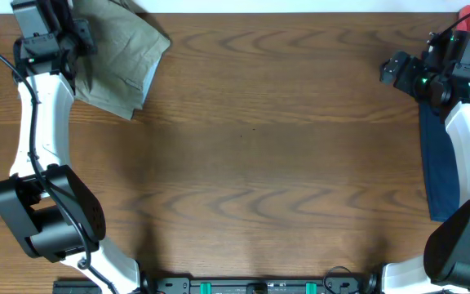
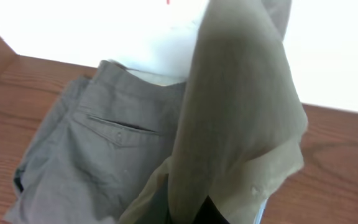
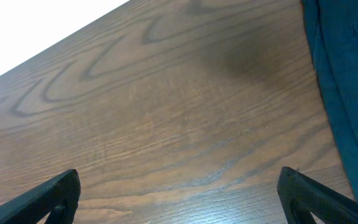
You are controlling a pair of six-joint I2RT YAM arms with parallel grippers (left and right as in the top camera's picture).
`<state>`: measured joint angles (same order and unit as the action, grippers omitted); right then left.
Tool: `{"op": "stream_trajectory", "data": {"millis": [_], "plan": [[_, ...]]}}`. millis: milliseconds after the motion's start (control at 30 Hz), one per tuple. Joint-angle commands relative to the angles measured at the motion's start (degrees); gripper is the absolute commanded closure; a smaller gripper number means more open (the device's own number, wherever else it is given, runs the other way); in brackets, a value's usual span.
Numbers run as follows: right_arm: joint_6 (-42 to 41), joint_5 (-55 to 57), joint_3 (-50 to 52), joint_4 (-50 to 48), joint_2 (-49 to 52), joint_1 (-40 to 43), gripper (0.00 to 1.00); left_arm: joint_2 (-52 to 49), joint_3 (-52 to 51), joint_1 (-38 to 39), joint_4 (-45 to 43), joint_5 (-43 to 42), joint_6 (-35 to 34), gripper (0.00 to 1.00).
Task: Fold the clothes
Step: 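Lower the shorts onto the grey trousers stack and press down with left gripper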
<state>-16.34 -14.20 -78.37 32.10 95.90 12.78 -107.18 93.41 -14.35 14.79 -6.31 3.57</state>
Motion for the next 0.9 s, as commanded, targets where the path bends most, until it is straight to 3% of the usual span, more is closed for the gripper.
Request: {"op": "stream_trajectory", "data": {"millis": [0, 433, 633, 867], "plan": [[-0.3, -0.2, -0.3, 0.0, 0.1, -0.3, 0.01, 0.4, 4.2, -0.1, -1.8, 3.6, -2.8, 0.94], [-0.3, -0.2, -0.3, 0.0, 0.1, -0.3, 0.01, -3.3, 4.2, -1.3, -4.1, 5.9, -2.8, 0.94], [-0.3, -0.2, -0.3, 0.0, 0.1, -0.3, 0.01, -8.5, 4.2, -3.3, -7.9, 12.7, -9.5, 0.94], [-0.3, -0.2, -0.3, 0.0, 0.1, -0.3, 0.01, -13.4, 4.2, -5.7, -14.3, 15.0, -10.1, 0.9]]}}
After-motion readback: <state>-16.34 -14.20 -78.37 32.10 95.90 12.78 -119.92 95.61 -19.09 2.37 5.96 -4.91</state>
